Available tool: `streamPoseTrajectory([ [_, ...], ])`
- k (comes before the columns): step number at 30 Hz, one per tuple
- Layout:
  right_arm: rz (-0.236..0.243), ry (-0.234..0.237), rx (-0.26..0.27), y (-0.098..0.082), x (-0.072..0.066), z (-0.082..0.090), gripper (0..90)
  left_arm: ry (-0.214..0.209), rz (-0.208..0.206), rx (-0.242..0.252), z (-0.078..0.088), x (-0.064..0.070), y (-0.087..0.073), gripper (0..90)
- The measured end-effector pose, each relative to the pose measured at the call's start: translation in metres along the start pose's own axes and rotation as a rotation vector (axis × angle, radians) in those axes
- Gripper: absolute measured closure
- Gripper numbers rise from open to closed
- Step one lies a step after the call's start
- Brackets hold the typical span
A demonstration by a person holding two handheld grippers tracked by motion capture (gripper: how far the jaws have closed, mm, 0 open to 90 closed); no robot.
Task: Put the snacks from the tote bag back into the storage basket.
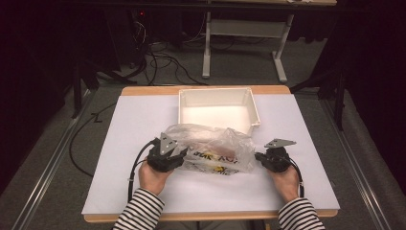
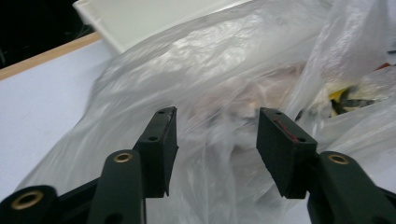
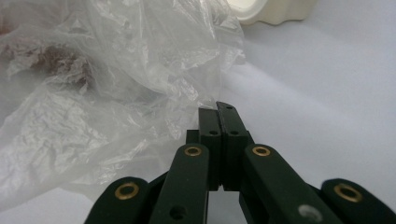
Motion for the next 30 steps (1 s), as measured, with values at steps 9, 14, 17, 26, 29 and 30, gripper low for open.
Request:
streamPoseTrajectory([
  [9,0.021,0.009,0.000,0.002,-0.009,0.000,90.0,0.000,0.152,-0.045,-0.013,-0.028,-0.018,41.5],
  [14,0.041,0.013,0.008,0.007,-0.019,0.000,90.0,-0.048,0.191,-0.031,-0.031,-0.030,-0.018,39.2],
  [17,0.057,0.025,0.012,0.011,-0.027,-0.002,90.0,-0.085,0.191,-0.029,-0.037,-0.027,-0.018,41.6],
  [26,0.072,0.057,0.006,0.015,-0.044,-0.007,90.0,-0.166,0.131,-0.059,-0.042,-0.014,-0.021,47.9],
  [29,0.073,0.063,0.007,0.016,-0.047,-0.009,90.0,-0.176,0.118,-0.070,-0.042,-0.013,-0.022,49.0],
  [30,0.067,0.069,0.004,0.017,-0.048,-0.009,90.0,-0.182,0.114,-0.075,-0.042,-0.012,-0.022,50.1],
])
Point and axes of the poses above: each handheld gripper's, and its own axes: z roughly backward along the jaws, y roughly out of its top, x roughly to its right, the point moved 7 cm from there along -z, roughly forward along the jaws, and after that the axes turned 11 degrees about -y, right-handed, at the moved point
